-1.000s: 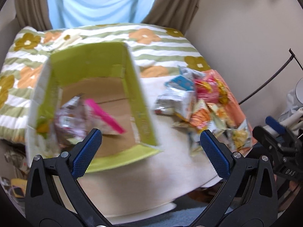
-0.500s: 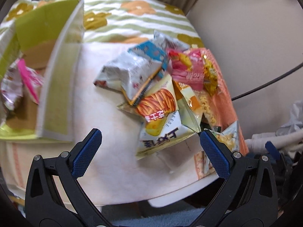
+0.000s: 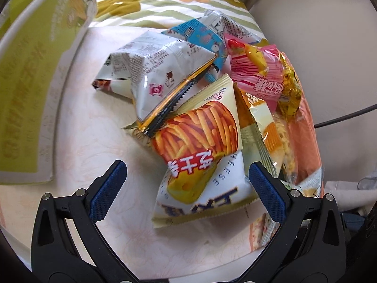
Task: Organize snacks
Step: 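Grasp the orange fries-print bag with the left tool while the right tool grasps the blue potato-chip bag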
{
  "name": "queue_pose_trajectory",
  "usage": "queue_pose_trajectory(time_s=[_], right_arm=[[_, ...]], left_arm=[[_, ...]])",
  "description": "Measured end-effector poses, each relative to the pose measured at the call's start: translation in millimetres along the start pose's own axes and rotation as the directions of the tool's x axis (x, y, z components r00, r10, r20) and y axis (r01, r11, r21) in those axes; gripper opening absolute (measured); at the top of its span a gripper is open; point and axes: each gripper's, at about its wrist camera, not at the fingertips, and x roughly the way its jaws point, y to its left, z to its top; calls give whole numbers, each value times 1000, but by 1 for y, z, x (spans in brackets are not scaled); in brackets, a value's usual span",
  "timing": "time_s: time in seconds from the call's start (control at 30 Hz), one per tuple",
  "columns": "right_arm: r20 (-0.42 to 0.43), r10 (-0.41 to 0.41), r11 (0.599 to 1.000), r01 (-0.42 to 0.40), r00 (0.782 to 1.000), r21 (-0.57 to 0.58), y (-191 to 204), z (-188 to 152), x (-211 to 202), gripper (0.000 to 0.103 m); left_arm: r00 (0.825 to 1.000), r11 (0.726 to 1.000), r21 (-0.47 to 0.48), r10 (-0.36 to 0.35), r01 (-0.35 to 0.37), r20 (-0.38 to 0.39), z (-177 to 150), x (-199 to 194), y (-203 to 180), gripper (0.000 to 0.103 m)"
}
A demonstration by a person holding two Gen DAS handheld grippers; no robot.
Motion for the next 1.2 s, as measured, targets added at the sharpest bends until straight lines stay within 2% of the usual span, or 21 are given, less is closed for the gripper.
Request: queue_pose_trajectory(time_s=[0.13, 0.2, 0.27, 0.43, 0.57, 1.03, 1.1, 1.17, 1.2], right_arm=[[6, -12, 1000, 12, 1000, -20, -1, 0, 12, 103], [5, -13, 1000, 13, 1000, -25, -3, -1, 16, 103], [5, -12, 999, 12, 1000, -30, -3, -1, 19, 103], [-9, -12, 999, 11, 1000, -52, -3, -4, 26, 103], [-21, -16, 998, 15, 1000, -59, -2, -6, 30, 103], [-11, -52, 993, 50, 999, -110, 2, -11, 34, 102], [-6, -55, 991, 54, 998, -119, 3, -12, 34, 100], [4, -53, 990, 53, 999, -132, 5, -13, 31, 88], [3, -54, 989, 54, 999, -137, 6, -14, 31, 86]], left_arm=[[1000, 1000, -6, -11, 11, 0, 2, 11, -2, 101], [1000, 999, -19, -28, 28, -1, 2, 15, 0, 94], [999, 998, -28, -48, 48, -7, 1, 18, 1, 74], [1000, 1000, 11, -26, 26, 3, -3, 17, -2, 65], [999, 999, 15, -37, 37, 8, -7, 11, 0, 62], [999, 998, 56, 13, -16, 43, -28, -17, 8, 61], [999, 998, 65, 18, -21, 42, -32, -21, 10, 61], [999, 997, 70, 21, -23, 39, -36, -24, 11, 61], [999, 997, 72, 22, -24, 37, -37, -26, 12, 61]])
